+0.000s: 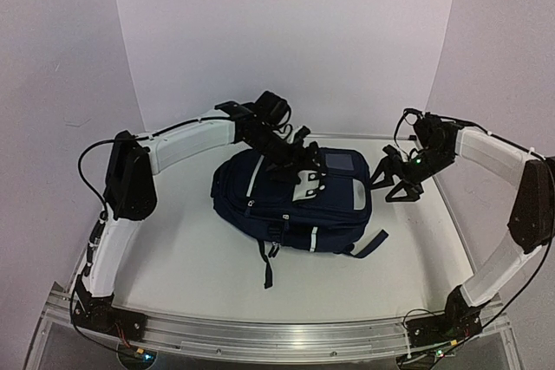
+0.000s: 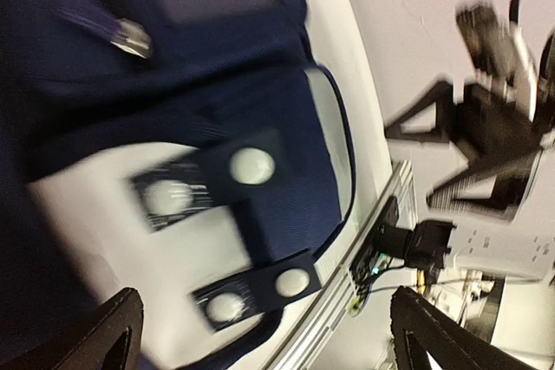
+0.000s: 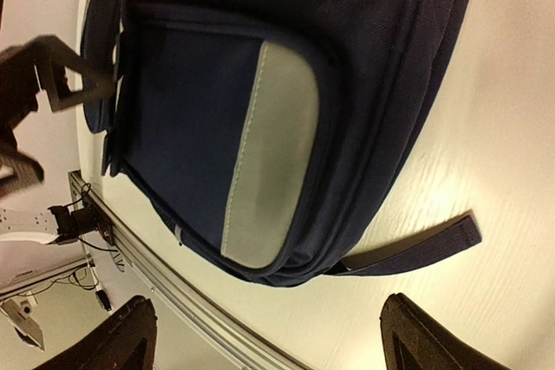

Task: Pack the student bag
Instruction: Adjust the student bag at the center of the board.

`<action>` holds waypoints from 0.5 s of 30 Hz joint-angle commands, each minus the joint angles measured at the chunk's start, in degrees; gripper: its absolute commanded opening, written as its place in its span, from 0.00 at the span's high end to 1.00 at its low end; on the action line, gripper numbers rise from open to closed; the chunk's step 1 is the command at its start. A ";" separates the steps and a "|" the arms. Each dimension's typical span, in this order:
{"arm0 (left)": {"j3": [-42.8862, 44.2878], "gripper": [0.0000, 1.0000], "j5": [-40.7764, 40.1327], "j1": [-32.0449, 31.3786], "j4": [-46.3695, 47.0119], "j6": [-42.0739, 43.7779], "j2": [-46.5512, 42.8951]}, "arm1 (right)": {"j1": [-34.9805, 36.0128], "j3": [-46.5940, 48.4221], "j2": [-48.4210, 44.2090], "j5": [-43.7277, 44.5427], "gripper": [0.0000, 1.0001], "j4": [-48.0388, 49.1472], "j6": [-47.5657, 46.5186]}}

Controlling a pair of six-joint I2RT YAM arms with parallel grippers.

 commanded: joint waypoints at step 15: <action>2.20 0.00 -19.60 9.75 -2.89 -0.05 -3.82 | 7.13 -7.28 -0.58 -0.41 0.09 7.10 1.83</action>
